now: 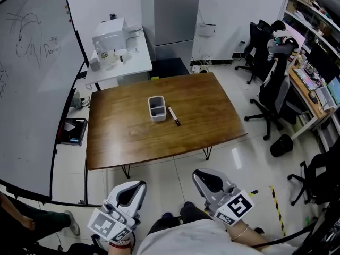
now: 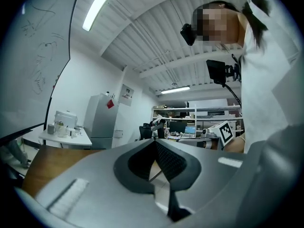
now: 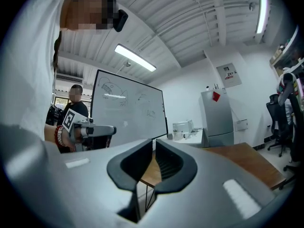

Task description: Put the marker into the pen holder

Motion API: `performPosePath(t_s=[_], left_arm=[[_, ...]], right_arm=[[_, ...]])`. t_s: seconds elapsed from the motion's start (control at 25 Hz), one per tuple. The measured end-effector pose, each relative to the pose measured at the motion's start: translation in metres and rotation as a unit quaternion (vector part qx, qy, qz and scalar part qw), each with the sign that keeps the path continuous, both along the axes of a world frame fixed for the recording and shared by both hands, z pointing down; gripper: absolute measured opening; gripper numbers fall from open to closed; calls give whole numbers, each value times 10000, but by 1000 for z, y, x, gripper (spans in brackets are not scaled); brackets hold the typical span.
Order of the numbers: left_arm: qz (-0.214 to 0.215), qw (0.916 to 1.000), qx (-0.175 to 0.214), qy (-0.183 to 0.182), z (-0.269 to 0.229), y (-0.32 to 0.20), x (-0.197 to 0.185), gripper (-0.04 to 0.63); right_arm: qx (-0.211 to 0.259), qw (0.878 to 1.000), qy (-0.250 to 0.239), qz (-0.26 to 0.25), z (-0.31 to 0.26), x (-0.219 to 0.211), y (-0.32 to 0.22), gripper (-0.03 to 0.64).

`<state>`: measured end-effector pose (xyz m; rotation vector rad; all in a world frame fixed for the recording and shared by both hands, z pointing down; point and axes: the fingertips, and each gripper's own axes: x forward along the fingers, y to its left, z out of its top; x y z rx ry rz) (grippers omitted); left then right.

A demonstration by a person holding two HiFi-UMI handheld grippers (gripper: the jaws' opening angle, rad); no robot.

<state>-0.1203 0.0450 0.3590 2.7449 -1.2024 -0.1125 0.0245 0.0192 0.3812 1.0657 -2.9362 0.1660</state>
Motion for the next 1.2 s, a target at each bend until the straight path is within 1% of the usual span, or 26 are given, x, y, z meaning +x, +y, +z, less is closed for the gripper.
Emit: performPosePath(t_s=[0.08,0.16,0.32,0.4,0.44,0.48,0.56,0.6,0.64,0.72,0.8,0.88,0.96,1.08,1.2], left_arm=[[-89,9999,-88,59,5,-12,-1,0],[-138,9998,-76,78,5,-27,4,0],[-354,9993,3,102,3,-60,8,0],[-431,9989,39,156,1,-76,11,0],[-436,9990,58,126,3,-85,15,0],[-435,9990,81,14,5,-94,19,0],[-446,9981,166,-384,11,-110,32,0],[-468,9973,223,-524,12,-116,39,0],[-515,9969,268,-540,12,-121,45,0],[-651,9972,264,-275,12,-133,50,0],[-706,9974,149,-11,16,-144,52,0],[-666,9978,43,36,21,-150,54,0],[-612,9981,15,-9,23,-158,48,0],[-536,9985,33,-79,22,-176,30,0],[-366,9992,-47,-134,21,-188,15,0]], right_arm=[[-106,9999,-10,111,4,8,-13,0],[-144,9998,-15,107,7,15,-31,0],[-94,9999,18,-139,8,16,-66,0],[11,9996,16,-281,2,15,-82,0],[95,9994,13,-336,-2,15,-90,0],[193,9991,5,-367,-5,17,-99,0],[437,9984,-35,-353,-13,28,-114,0],[562,9979,-58,-331,-17,34,-119,0],[655,9973,-76,-326,-19,41,-124,0],[698,9968,-101,-384,-18,49,-132,0],[610,9971,-95,-448,-13,52,-141,0],[473,9976,-72,-496,-7,49,-145,0],[290,9978,-63,-589,-3,37,-150,0],[326,9974,42,-643,5,17,-168,0],[215,9979,-70,-608,1,-7,-176,0]])
